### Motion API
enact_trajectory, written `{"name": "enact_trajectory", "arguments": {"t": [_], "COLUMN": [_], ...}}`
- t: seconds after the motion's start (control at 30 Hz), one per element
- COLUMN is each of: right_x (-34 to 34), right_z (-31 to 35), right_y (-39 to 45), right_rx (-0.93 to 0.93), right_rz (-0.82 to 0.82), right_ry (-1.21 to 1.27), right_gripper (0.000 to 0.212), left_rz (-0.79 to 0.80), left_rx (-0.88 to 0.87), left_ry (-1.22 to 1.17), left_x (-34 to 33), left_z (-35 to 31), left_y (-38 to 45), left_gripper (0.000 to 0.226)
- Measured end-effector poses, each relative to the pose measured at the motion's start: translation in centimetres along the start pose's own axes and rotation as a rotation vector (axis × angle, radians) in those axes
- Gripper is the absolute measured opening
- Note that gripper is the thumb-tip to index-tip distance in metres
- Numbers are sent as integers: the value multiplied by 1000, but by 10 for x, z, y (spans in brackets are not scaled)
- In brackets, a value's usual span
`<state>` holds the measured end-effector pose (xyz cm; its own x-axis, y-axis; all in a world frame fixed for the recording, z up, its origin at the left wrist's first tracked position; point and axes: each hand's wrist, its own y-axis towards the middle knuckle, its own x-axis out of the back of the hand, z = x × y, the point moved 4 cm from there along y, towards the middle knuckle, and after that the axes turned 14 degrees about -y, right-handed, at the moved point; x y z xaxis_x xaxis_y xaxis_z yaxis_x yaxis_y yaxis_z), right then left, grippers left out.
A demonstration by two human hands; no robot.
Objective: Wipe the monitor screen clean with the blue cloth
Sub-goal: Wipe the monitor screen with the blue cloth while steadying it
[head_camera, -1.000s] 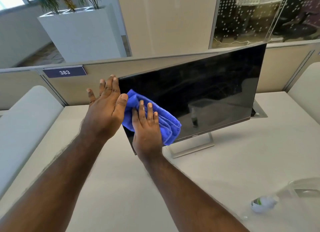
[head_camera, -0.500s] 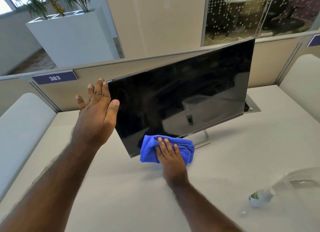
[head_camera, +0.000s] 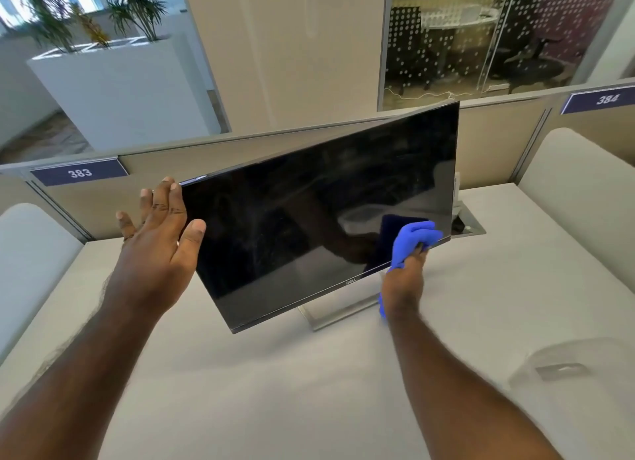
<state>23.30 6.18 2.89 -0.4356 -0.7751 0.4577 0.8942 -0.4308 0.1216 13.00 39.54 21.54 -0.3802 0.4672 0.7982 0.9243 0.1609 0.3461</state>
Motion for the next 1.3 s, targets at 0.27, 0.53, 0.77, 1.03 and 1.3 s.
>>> {"name": "enact_trajectory", "arguments": {"t": [0.27, 0.53, 0.77, 1.03, 1.3], "right_x": [47, 22, -32, 28, 17], "right_z": [1, 68, 65, 58, 95], "right_y": [83, 49, -10, 78, 50], "right_rx": [-275, 159, 387, 273, 270], "right_rz": [-33, -69, 130, -338, -143], "right_ry": [0, -22, -28, -235, -78], "right_gripper": [58, 67, 81, 45, 61], "left_rz": [-4, -64, -94, -78, -58], "left_rx": [14, 31, 19, 17, 13], "left_ry": [8, -15, 21, 43, 72], "left_x": [-2, -9, -13, -13, -12], "left_z": [-1, -2, -4, -3, -4], "left_y": [3, 5, 5, 3, 3], "left_gripper": [74, 72, 71, 72, 74]}}
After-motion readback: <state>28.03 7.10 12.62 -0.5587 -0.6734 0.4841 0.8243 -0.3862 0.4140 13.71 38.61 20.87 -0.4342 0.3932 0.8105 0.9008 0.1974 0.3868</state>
